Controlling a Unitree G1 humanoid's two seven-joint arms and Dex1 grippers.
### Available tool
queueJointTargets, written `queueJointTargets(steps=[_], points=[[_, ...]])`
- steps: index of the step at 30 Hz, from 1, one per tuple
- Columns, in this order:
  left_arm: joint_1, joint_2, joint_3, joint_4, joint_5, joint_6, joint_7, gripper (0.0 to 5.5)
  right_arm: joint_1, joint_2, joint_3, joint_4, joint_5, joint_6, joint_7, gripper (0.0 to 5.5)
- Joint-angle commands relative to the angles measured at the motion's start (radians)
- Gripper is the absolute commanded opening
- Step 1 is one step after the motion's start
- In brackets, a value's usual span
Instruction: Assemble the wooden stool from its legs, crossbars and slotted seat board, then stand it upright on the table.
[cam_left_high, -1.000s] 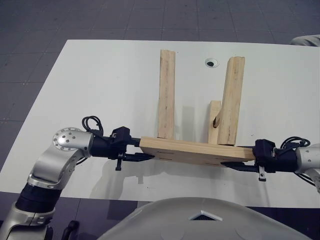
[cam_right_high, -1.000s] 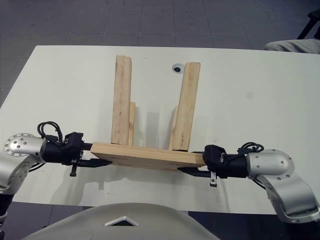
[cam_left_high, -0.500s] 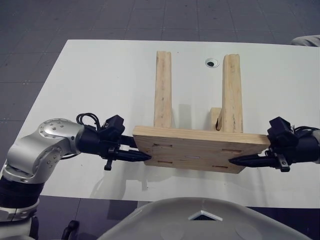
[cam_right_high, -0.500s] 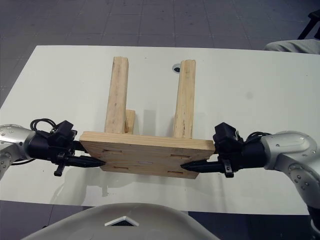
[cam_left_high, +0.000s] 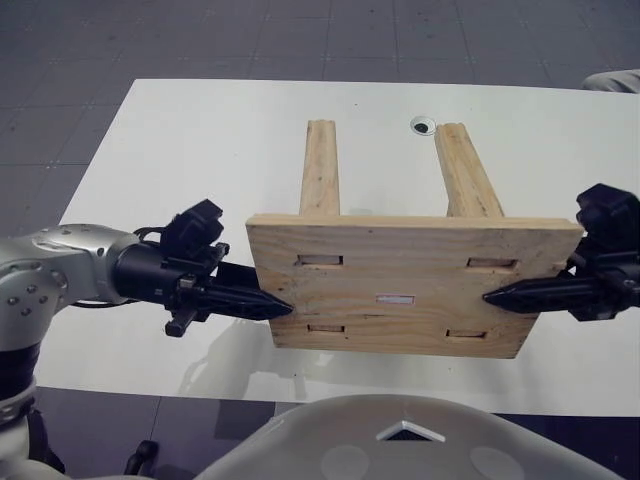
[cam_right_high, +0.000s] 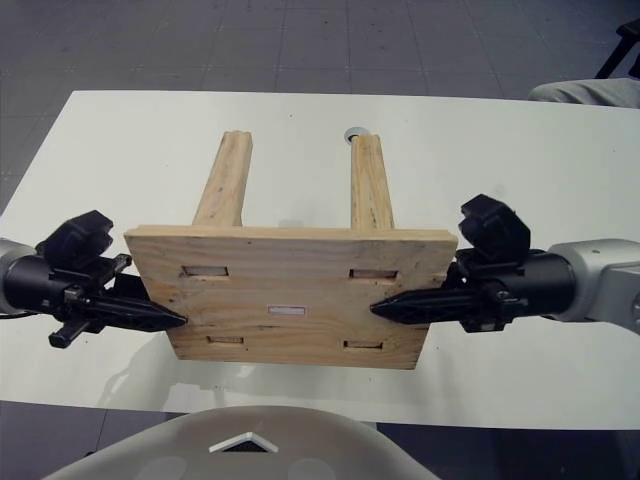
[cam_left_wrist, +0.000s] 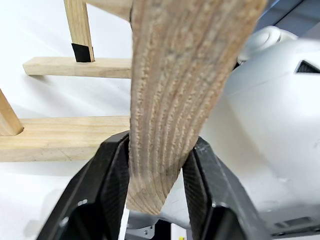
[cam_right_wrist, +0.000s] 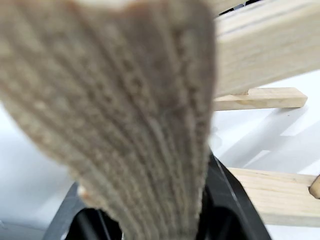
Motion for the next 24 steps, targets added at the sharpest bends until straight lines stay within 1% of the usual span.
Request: queueJointTargets(steps=[1,4,8,12,15,19,24], points=[[-0.131,-0.121,-0.128,0.003,-0.274,0.097,0.076,1.38,-0.084,0.011,0.153,-0.007,0.217,0.077,-0.16,1.41],[-0.157,-0.12,-0.135,0.024,-0.339,0.122,0.122,1.38,-0.122,-0.001,0.18,0.019,0.29,0.084,-0.209,1.41],[-0.229,-0.116,-0.173,0.113,-0.464,0.161,0.183,1.38,-0.199,-0.011,0.251,0.109,0.391,0.117,-0.256,1.41],[-0.352,-0.14,-0.248,0.277,-0.547,0.225,0.23,1.38,-0.323,0.034,0.375,0.271,0.406,0.21,-0.268,1.41],[-0.438,-0.185,-0.284,0.401,-0.526,0.265,0.277,1.38,-0.407,0.07,0.443,0.401,0.407,0.272,-0.274,1.41],[-0.514,-0.214,-0.307,0.534,-0.507,0.342,0.303,1.38,-0.469,0.067,0.486,0.494,0.405,0.337,-0.28,1.41],[-0.656,-0.272,-0.329,0.734,-0.443,0.447,0.29,1.38,-0.656,0.146,0.599,0.801,0.404,0.464,-0.295,1.41]])
